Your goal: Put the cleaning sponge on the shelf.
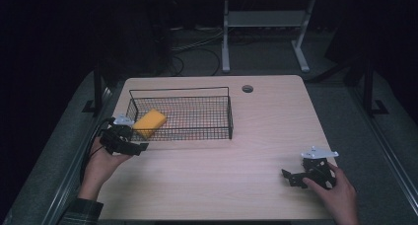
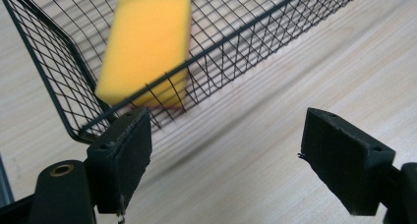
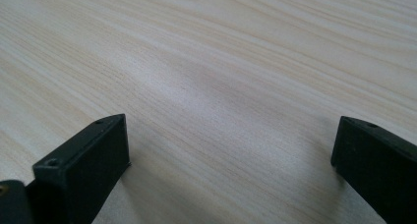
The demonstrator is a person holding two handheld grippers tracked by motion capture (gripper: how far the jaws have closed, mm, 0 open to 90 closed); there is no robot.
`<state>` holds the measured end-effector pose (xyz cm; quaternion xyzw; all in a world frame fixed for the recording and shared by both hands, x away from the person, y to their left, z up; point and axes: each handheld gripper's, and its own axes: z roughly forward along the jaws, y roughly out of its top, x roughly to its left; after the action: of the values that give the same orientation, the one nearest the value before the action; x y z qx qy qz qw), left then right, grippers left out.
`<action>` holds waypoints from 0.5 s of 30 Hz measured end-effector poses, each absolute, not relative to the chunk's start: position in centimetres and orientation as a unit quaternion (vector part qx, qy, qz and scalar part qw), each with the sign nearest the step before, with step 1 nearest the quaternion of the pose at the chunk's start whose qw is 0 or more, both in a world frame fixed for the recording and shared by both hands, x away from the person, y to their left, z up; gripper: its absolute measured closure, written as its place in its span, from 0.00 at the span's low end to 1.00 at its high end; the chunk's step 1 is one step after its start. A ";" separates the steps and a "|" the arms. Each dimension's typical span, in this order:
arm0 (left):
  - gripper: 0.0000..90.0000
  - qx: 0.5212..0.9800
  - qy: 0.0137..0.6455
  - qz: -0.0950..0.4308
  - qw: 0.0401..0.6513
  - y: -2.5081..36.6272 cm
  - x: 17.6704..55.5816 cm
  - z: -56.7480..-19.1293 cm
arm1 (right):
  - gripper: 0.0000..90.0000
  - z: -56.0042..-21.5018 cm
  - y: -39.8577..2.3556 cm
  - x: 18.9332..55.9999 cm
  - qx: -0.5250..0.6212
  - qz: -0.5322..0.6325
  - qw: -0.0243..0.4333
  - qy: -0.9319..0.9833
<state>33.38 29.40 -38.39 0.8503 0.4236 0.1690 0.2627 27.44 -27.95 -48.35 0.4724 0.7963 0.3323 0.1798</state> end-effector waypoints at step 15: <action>0.20 0.847 0.419 0.170 0.279 29.2 31.2 -41.6 | 0.00 -48.4 -28.0 27.4 0.472 0.332 0.180 0.796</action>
<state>31.23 29.21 -41.58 0.8469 0.4194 0.1697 0.2795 27.44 -27.96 -48.35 0.4722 0.7964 0.3322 0.1799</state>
